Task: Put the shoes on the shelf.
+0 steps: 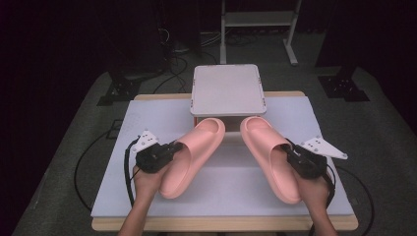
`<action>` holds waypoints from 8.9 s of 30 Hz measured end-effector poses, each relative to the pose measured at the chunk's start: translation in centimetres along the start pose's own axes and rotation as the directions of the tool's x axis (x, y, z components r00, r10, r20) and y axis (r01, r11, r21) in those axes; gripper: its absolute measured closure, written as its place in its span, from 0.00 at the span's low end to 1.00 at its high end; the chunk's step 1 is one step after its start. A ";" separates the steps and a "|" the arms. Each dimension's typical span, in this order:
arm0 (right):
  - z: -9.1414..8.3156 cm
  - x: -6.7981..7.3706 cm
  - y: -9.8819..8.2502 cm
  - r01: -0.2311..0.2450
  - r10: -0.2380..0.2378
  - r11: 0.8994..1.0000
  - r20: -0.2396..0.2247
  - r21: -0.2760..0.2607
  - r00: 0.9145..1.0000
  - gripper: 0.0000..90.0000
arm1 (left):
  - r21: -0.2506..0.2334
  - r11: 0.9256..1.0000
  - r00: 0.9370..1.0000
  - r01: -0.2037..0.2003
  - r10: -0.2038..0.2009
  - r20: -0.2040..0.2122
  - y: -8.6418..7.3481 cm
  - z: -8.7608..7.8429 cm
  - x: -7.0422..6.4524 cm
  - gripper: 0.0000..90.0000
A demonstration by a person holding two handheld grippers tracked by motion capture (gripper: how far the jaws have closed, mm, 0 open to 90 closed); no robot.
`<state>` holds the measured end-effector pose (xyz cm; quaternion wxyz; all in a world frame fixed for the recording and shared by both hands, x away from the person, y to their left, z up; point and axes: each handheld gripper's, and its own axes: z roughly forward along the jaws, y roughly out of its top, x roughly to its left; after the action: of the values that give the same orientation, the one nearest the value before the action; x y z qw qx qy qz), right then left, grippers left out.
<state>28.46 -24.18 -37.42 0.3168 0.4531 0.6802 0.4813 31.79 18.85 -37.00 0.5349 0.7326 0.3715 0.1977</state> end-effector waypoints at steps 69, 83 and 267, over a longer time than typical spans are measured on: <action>6.5 -1.7 10.9 0.017 -0.017 1.000 0.000 -0.010 1.000 0.92 | 0.012 0.999 0.997 -0.031 0.032 -0.073 11.4 5.2 4.5 0.93; 8.2 -2.1 12.4 0.010 -0.010 1.000 0.009 0.000 1.000 0.92 | 0.027 1.000 0.997 -0.008 0.010 -0.081 12.9 6.5 5.5 0.93; 19.0 -3.2 15.9 -0.144 0.136 0.977 0.057 0.155 0.989 0.63 | 0.104 0.983 0.978 0.150 -0.133 -0.159 15.3 16.0 6.7 0.64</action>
<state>51.14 -18.14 -28.90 0.2605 0.5346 0.6754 0.4361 52.15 11.40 -29.10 0.4746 0.7168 0.4731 0.1925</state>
